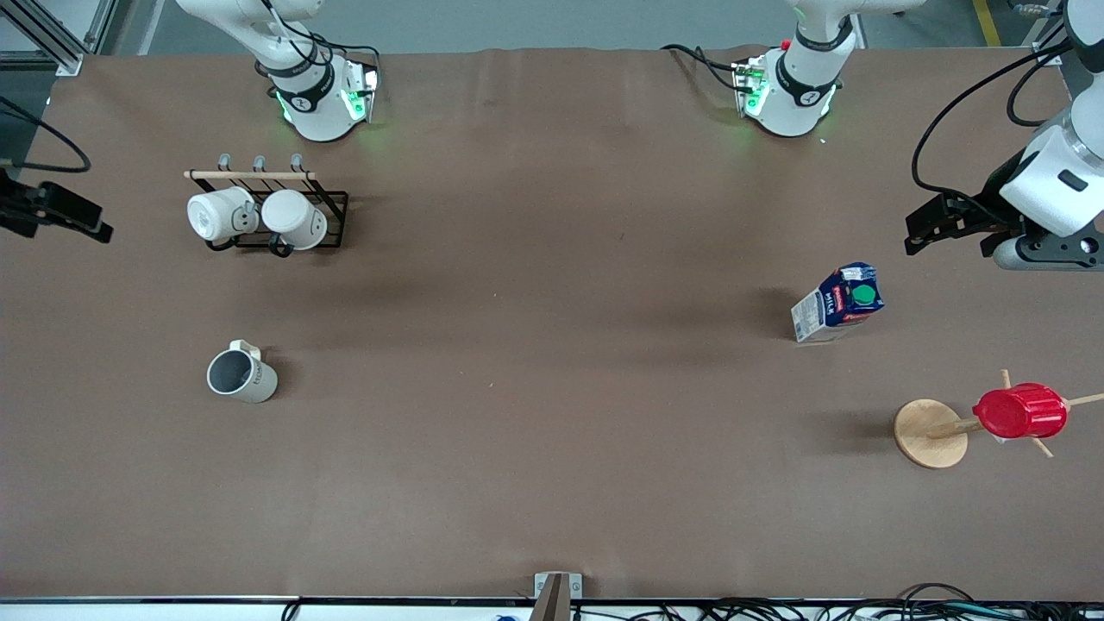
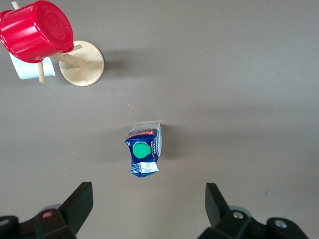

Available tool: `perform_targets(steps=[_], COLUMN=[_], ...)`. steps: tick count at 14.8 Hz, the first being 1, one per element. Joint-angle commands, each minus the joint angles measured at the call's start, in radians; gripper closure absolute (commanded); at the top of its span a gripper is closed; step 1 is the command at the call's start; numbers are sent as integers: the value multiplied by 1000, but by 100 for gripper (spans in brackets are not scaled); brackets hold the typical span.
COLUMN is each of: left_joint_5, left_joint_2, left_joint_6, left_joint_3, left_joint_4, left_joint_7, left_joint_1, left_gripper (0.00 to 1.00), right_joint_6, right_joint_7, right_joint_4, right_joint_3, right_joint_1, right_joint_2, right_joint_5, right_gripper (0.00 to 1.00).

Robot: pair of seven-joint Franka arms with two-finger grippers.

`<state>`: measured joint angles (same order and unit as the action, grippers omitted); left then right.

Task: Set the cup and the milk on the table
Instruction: 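Reach the right gripper to the white mug while the left gripper reaches the milk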

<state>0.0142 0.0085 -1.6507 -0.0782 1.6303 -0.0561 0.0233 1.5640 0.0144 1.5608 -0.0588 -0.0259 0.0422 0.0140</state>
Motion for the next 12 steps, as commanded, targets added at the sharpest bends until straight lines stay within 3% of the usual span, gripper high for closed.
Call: perform_targets(steps=[1, 4, 12], left_joint_5=[-20, -19, -20], left_joint_2=[1, -12, -32], left_joint_6=[-23, -102, -394], left_joint_3=[-3, -5, -5], left_joint_4=[38, 138, 446], left_joint_7=[16, 18, 47], left_joint_1=[-3, -22, -89], left_gripper=[1, 1, 2], right_joint_6=[204, 413, 783], right_joint_7=[30, 48, 174], right_joint_4=[184, 303, 386], right_joint_3=[8, 8, 4], right_joint_1=[1, 18, -6], right_joint_2=[5, 82, 323], right_joint_5=[3, -11, -51], right_gripper=[0, 0, 0])
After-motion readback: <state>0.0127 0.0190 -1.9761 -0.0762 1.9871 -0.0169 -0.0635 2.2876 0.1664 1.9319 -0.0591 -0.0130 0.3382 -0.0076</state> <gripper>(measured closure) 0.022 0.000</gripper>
